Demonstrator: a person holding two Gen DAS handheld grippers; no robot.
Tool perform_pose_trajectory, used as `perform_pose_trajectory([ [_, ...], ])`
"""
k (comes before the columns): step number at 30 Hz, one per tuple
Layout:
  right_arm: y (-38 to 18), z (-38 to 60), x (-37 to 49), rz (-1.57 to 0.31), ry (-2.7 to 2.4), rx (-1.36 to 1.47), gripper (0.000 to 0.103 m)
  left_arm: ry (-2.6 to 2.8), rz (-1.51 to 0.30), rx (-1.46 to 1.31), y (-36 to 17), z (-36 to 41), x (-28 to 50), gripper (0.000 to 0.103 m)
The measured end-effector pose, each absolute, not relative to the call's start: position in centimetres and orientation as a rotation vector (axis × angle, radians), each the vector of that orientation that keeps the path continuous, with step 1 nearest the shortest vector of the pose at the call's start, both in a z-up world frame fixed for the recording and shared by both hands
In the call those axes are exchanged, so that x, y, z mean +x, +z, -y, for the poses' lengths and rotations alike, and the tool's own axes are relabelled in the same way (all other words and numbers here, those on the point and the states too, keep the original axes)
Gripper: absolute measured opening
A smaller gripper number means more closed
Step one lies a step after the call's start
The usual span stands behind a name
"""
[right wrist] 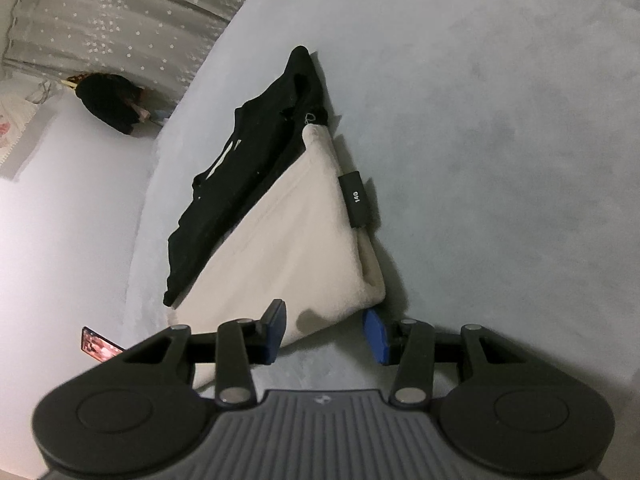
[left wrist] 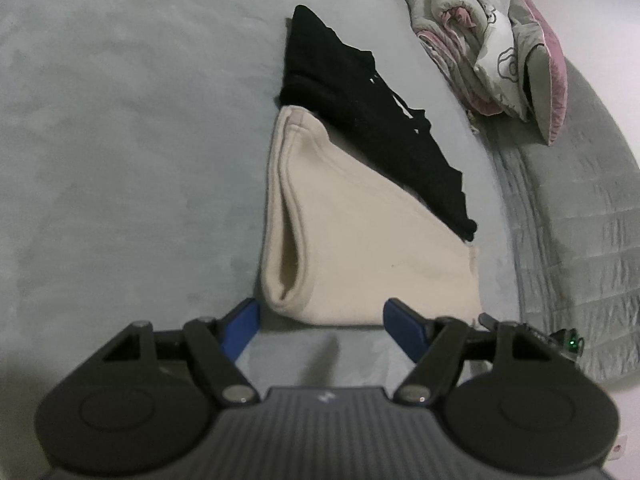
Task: Fold clothes
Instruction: 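Close both grippers on the cream towel's folded edge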
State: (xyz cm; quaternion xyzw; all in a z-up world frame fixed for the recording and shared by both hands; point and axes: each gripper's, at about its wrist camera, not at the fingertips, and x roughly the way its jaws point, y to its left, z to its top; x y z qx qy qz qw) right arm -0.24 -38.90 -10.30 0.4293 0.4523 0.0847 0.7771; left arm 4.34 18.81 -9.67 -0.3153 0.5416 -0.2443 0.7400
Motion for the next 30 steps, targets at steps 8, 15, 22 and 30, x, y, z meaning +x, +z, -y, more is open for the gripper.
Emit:
perform_pose_trajectory([
  [8,-11.0,38.6,0.6,-0.96,0.201,0.968,0.042,-0.56,-1.17,-0.73,-10.4,-18.3,4.7,0.065],
  [15,-11.3,38.4,0.8,-0.967,0.216,0.968,0.028,-0.561,-1.161,-0.727,-10.6,-18.1,4.5,0.05],
  [22,-12.0,38.2,1.2,-0.974,0.223,1.007,0.013,-0.546,-1.179,-0.775,-11.3,-18.8,4.5,0.022],
  [30,-11.6,38.5,1.3,-0.93,0.242,1.035,0.011,-0.562,-1.163,-0.833,-11.4,-19.3,4.5,0.01],
])
